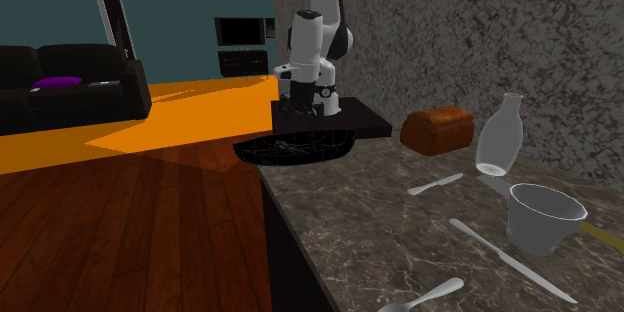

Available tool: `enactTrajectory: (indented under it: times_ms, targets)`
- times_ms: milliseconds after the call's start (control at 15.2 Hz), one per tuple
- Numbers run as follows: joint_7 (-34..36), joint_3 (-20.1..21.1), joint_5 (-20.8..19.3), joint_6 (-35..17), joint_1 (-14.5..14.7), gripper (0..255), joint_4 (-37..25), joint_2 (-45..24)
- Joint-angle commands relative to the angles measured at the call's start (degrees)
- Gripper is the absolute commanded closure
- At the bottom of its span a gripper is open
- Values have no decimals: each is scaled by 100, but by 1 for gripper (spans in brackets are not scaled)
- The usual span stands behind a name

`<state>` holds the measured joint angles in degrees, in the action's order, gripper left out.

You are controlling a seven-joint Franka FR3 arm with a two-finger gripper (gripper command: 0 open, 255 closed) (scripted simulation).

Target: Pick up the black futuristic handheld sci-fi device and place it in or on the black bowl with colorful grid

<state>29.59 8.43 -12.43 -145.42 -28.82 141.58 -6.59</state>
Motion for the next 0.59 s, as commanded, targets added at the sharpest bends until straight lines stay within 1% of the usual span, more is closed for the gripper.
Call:
enactTrajectory:
  times_ms: [0, 66, 528]
  targets:
    - [-122, 57, 176, 364, 5, 0, -66, 305]
    - [-168, 73, 243, 519, 12, 0, -97, 433]
    - [-169, 70, 244, 519, 16, 0, -97, 433]
